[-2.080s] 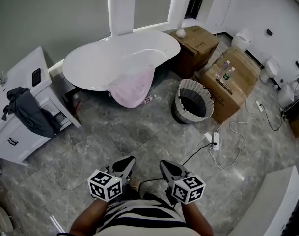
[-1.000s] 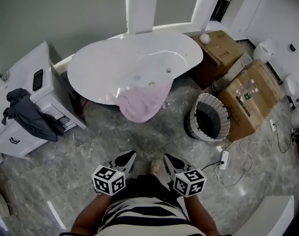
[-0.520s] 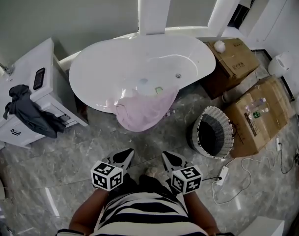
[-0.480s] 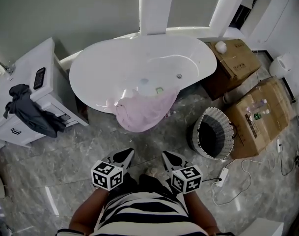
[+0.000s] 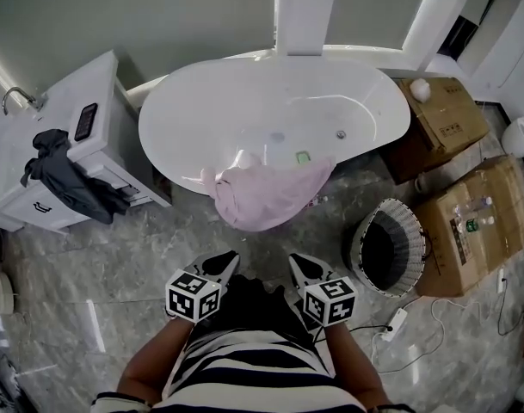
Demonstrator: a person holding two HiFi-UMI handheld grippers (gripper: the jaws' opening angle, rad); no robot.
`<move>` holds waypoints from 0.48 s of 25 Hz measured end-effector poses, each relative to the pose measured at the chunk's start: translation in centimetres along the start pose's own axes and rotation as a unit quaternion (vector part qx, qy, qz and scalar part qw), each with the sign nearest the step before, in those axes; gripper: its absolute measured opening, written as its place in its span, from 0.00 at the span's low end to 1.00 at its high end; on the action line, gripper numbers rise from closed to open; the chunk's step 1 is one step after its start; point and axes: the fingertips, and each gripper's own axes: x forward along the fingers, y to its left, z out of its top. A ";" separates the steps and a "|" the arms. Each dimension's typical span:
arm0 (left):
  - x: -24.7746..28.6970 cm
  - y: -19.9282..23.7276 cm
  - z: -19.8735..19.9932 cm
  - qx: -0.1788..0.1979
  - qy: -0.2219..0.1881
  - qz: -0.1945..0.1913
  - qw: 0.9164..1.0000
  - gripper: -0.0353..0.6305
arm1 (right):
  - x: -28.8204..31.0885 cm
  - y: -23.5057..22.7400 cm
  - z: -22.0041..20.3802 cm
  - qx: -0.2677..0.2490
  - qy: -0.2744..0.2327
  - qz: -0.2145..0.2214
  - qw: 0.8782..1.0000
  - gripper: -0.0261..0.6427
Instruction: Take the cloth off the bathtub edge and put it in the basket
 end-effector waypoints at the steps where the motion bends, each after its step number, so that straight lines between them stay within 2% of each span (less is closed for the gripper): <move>1: 0.2 0.3 0.2 0.000 0.001 0.004 1.000 0.09 | 0.5 -0.2 0.2 0.001 0.003 0.002 1.000 0.08; 6: 2.1 2.3 0.7 0.003 0.015 0.016 1.000 0.09 | 2.8 -0.8 1.5 0.003 0.004 0.001 1.000 0.08; 12: 6.0 4.6 2.4 0.039 0.045 0.009 0.998 0.10 | 6.2 -2.3 3.6 0.003 0.012 0.007 1.000 0.08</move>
